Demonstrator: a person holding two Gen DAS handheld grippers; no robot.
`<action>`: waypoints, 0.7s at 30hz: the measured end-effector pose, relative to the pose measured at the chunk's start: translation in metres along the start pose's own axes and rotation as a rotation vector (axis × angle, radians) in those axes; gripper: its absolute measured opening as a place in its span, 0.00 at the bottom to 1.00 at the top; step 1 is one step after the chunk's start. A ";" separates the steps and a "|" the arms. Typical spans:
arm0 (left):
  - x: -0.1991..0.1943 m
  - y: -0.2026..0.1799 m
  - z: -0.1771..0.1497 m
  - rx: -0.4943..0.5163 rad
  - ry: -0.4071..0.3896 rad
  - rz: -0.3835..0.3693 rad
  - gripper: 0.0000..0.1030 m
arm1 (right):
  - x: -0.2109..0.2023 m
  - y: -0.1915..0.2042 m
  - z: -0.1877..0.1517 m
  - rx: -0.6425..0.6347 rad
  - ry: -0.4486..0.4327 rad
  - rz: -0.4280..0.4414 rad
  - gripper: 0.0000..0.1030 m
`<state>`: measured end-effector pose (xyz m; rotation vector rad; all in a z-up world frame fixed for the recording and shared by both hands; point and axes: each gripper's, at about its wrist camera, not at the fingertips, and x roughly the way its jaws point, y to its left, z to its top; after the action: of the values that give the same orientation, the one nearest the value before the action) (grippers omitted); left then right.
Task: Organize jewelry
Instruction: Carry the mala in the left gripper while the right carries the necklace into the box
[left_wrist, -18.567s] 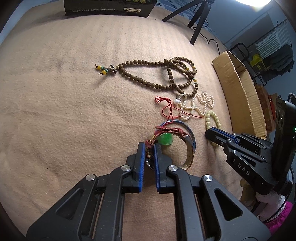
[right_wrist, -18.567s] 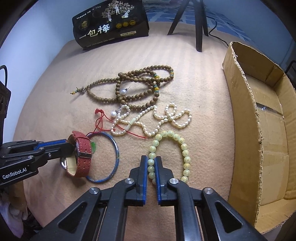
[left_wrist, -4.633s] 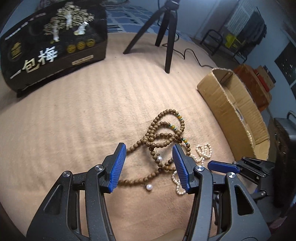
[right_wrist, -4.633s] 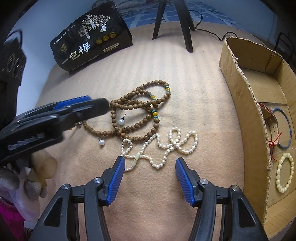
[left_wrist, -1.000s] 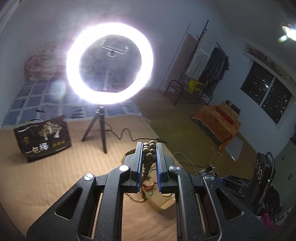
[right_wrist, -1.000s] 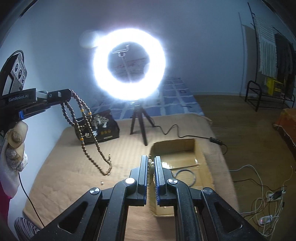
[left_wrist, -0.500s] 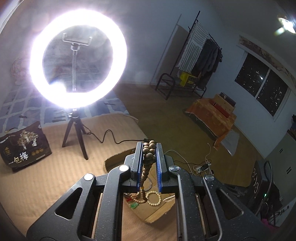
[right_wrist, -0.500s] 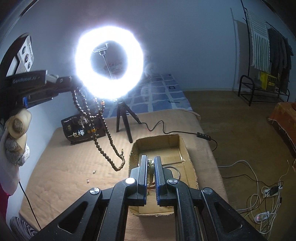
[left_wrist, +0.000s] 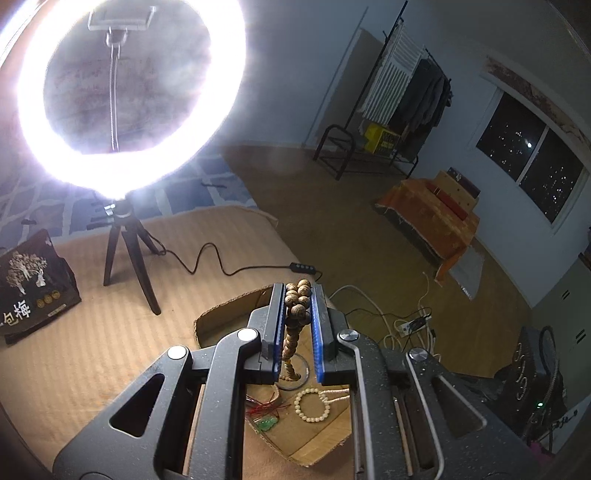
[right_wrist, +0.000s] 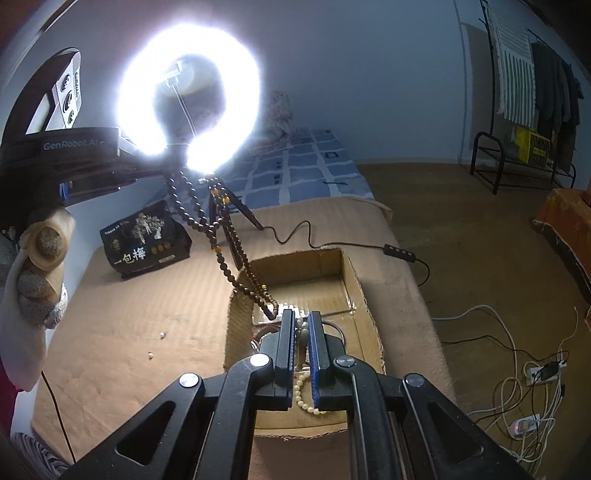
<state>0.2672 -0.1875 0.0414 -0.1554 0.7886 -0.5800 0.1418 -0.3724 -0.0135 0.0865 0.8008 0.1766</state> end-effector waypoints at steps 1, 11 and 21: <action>0.004 0.000 0.000 0.001 0.005 0.002 0.10 | 0.002 -0.001 -0.001 0.001 0.004 -0.002 0.04; 0.037 0.006 -0.012 0.015 0.043 0.031 0.10 | 0.027 -0.012 -0.010 0.020 0.050 -0.019 0.04; 0.062 0.015 -0.030 0.004 0.076 0.056 0.10 | 0.048 -0.016 -0.023 0.030 0.100 -0.028 0.04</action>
<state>0.2870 -0.2067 -0.0240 -0.1081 0.8633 -0.5370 0.1597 -0.3788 -0.0655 0.0949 0.9045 0.1438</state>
